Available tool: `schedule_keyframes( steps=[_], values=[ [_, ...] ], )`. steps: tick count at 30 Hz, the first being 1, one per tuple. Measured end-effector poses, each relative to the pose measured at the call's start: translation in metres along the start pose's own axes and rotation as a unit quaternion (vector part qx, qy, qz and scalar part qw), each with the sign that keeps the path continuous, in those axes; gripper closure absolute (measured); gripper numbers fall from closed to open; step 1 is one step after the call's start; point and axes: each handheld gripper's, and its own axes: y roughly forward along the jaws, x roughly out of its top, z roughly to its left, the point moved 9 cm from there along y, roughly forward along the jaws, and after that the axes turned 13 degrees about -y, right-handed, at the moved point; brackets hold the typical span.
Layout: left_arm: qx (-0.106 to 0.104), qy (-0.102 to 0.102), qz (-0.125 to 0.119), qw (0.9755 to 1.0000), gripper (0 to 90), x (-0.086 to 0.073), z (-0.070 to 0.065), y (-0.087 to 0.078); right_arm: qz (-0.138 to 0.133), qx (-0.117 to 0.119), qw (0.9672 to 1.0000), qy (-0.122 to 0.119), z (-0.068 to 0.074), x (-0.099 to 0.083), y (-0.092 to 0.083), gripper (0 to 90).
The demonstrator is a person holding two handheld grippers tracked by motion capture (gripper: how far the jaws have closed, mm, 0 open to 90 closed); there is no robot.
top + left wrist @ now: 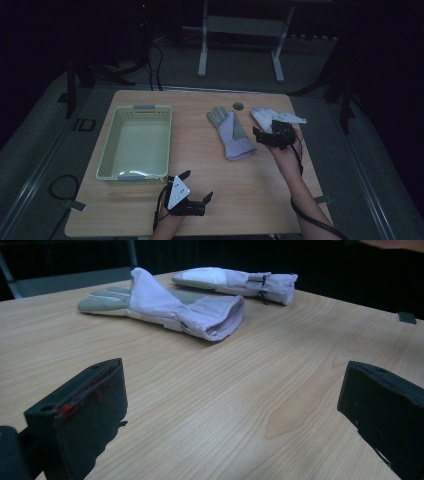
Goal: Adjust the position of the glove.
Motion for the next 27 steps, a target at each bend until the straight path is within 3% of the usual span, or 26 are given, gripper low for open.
schedule_keyframes(
  steps=[5, 9, 16, 23, 27],
  values=[
    [-0.001, 0.002, 0.001, 1.0, 0.0, 0.0, 0.0, 0.0, 0.009, 0.036, 0.9993, 0.006, 0.012, 0.005, 0.025, 21.5],
    [-0.002, 0.004, 0.001, 1.0, 0.0, 0.0, -0.001, 0.0, 0.022, 0.042, 0.9988, -0.009, 0.021, 0.008, 0.043, 23.0],
    [-0.001, 0.006, 0.002, 1.0, 0.0, 0.0, 0.0, 0.0, 0.046, 0.072, 0.9963, 0.003, 0.033, 0.009, 0.07, 22.8],
    [0.0, 0.005, 0.001, 1.0, 0.0, 0.0, -0.001, 0.0, 0.075, 0.078, 0.994, -0.017, 0.038, 0.001, 0.09, 43.5],
    [-0.001, 0.005, 0.001, 1.0, 0.0, 0.0, -0.001, 0.0, 0.091, 0.074, 0.9927, -0.025, 0.037, -0.006, 0.1, 50.4]
  ],
)
